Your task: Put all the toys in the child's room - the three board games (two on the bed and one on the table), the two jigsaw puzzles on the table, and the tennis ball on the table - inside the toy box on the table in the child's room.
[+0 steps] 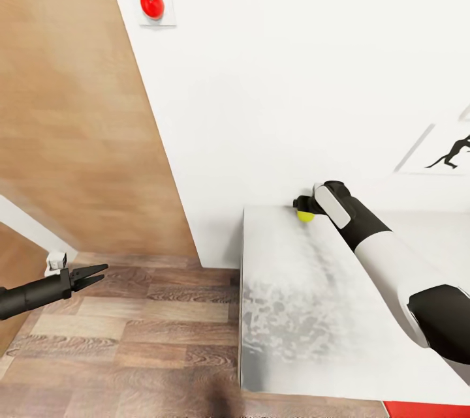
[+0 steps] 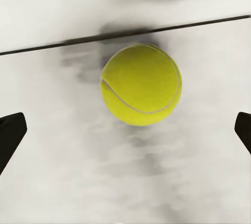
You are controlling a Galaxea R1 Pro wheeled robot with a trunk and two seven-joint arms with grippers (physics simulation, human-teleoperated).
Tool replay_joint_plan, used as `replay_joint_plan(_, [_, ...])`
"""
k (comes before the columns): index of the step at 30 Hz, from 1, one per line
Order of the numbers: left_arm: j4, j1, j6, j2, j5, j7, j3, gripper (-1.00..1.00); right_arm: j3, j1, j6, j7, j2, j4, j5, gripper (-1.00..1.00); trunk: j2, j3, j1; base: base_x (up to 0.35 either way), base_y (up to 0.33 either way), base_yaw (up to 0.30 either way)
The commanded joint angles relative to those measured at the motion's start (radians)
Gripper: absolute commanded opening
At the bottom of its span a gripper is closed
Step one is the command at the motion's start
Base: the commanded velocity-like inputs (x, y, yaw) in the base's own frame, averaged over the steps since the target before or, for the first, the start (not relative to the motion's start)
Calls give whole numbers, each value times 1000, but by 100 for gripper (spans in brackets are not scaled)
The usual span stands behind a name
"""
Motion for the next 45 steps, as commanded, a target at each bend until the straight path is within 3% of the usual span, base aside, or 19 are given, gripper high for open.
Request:
replay_joint_plan(1, [-1,-4,8,1,11,-3,-7,100,6,-1,1,-9,-1,-1,-10,100,-2,-4,1,0,0,0])
replay_joint_plan(45, [-1,-4,6,1,11,-1,-7,100,7,-58,7,-13,-4,14,-12,100,-2,-76,1,0,0,0])
